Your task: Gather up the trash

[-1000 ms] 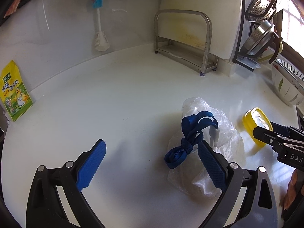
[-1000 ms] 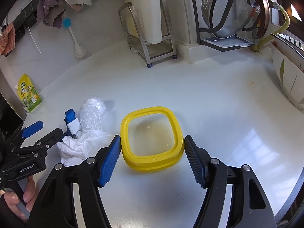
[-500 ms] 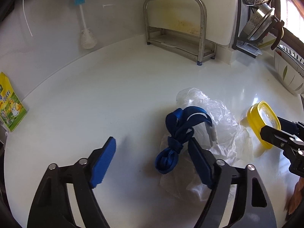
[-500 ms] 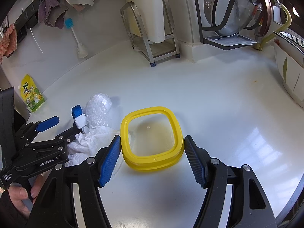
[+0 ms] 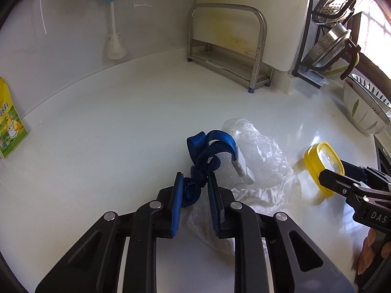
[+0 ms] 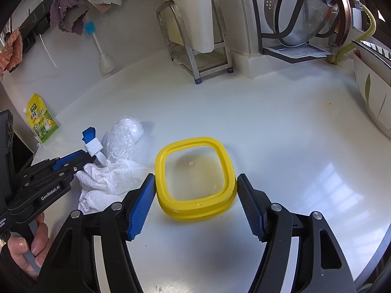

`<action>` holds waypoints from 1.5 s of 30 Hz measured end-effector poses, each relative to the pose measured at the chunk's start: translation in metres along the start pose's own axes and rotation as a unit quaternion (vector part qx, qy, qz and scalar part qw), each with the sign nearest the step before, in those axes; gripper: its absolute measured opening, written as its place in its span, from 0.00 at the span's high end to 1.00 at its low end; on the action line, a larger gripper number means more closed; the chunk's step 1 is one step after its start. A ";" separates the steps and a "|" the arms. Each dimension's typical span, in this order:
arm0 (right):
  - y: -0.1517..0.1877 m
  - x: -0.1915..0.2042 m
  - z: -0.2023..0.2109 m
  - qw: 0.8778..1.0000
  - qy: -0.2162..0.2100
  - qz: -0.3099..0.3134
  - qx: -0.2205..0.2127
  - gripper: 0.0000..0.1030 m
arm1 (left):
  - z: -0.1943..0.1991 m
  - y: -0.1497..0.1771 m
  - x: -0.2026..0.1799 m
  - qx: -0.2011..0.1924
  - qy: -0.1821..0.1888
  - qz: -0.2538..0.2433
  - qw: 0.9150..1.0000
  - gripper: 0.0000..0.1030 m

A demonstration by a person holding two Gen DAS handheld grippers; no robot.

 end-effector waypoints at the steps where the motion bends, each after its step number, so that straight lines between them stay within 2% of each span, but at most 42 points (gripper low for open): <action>1: 0.000 0.000 0.000 1.000 0.000 0.000 0.000 0.37 | 0.002 -0.001 0.002 -0.004 0.000 0.003 1.000 0.82; 11: 0.000 0.000 0.004 1.000 -0.002 -0.003 -0.009 0.37 | 0.019 -0.005 0.020 -0.035 -0.025 0.017 0.999 0.84; 12: 0.000 0.001 0.005 1.000 -0.002 -0.003 -0.010 0.37 | 0.022 -0.004 0.021 -0.039 -0.031 0.016 0.999 0.90; 13: 0.000 0.001 0.006 1.000 -0.003 -0.004 -0.011 0.37 | 0.024 -0.002 0.022 -0.042 -0.034 0.016 0.998 0.92; 20: 0.006 0.003 0.009 1.000 -0.010 -0.006 -0.013 0.37 | 0.036 0.004 0.024 -0.051 -0.030 0.019 0.998 0.92; 26: 0.007 0.002 0.009 1.000 -0.014 -0.009 -0.012 0.37 | 0.030 0.004 0.036 -0.041 -0.029 0.031 0.998 0.92; 33: 0.006 0.002 0.008 1.000 -0.016 -0.009 -0.012 0.37 | 0.013 0.005 0.040 -0.004 -0.013 0.044 0.999 0.91; 35: 0.006 0.003 0.008 1.000 -0.017 -0.008 -0.011 0.37 | 0.010 0.006 0.040 0.004 -0.012 0.046 0.999 0.88; 36: 0.006 0.003 0.008 1.000 -0.018 -0.008 -0.011 0.37 | 0.009 0.006 0.041 0.008 -0.010 0.050 0.999 0.83; 38: 0.006 0.003 0.008 1.000 -0.018 -0.007 -0.010 0.37 | 0.007 0.005 0.042 0.013 -0.005 0.059 0.998 0.65; 39: 0.006 0.003 0.008 1.000 -0.019 -0.007 -0.010 0.37 | 0.008 0.004 0.044 0.011 -0.006 0.064 0.998 0.48; 40: 0.006 0.003 0.008 1.000 -0.020 -0.008 -0.011 0.37 | 0.009 0.003 0.046 0.006 -0.009 0.069 0.998 0.42; 45: 0.006 0.004 0.007 1.000 -0.022 -0.008 -0.011 0.37 | 0.000 -0.004 0.046 0.019 -0.010 0.076 0.997 0.42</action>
Point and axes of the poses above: each gripper's, at about its wrist camera, not at the fingertips, and z roughly against the way its jaws point, x to its left, y to its underside, the point moved 10 cm from there along -z, roughly the way its jaws point, and after that the axes turned 11 degrees about -y, right-handed, at the moved point
